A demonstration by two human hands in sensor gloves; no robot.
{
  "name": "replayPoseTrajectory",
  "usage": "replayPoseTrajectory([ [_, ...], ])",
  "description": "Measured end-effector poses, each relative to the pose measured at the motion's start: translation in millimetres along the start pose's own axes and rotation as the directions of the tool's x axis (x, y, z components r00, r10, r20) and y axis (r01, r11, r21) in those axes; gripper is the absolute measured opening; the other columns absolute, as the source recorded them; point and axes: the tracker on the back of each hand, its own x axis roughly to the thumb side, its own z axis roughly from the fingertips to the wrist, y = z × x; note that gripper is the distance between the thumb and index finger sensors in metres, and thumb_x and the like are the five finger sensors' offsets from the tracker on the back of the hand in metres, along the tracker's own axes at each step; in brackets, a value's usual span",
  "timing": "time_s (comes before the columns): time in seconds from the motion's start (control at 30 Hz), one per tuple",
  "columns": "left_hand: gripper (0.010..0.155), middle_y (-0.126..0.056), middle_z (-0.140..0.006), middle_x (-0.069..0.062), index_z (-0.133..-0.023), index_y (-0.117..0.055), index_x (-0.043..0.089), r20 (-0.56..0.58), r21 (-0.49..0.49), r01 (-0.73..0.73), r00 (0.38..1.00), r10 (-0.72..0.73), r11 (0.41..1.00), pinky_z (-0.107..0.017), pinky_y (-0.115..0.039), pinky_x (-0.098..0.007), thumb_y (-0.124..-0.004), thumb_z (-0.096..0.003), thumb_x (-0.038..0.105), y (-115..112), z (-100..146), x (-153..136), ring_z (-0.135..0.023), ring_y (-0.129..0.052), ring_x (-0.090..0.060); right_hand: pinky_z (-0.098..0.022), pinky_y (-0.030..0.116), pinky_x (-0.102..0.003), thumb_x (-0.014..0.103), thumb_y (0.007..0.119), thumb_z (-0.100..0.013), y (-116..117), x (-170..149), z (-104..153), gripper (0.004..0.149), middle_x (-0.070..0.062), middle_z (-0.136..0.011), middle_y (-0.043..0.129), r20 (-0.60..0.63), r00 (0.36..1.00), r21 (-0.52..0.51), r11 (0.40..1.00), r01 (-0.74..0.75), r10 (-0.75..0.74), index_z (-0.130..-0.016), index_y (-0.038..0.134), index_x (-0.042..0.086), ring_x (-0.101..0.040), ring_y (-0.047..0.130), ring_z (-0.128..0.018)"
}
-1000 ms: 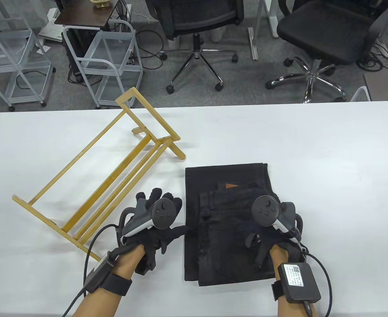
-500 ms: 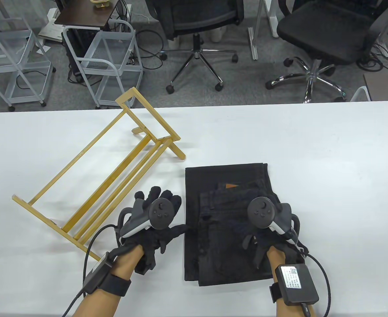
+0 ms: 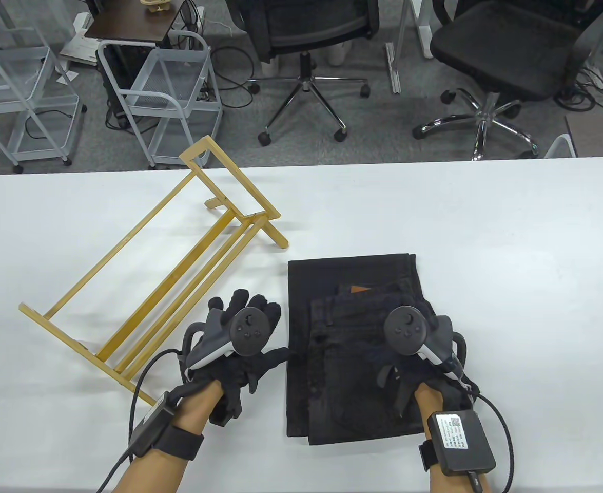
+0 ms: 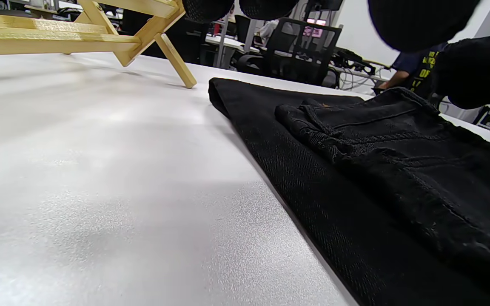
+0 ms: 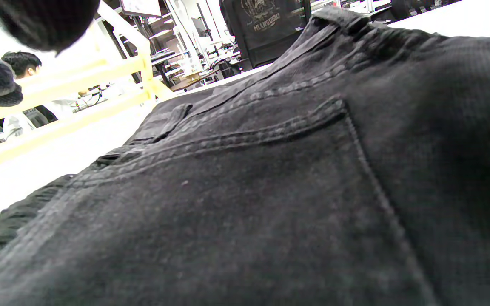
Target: Hang trousers on book rack
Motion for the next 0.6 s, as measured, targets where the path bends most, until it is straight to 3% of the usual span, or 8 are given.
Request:
replayPoseTrajectory([
  [0.6,0.086,-0.040,-0.118,-0.006,-0.105,-0.041,0.026,-0.011,-0.006,-0.005,1.000,0.005,1.000,-0.070,-0.014,-0.071,-0.068,-0.0350,0.067,1.6,1.4,-0.6,-0.112,-0.024,-0.041,-0.055,0.031,-0.083,0.067,0.074,-0.031,-1.1,6.9,0.8,0.105,-0.030,-0.107,0.030,0.025,0.999,-0.015,0.999,-0.028,0.029,-0.100,0.027,0.003,-0.061,0.036,-0.094],
])
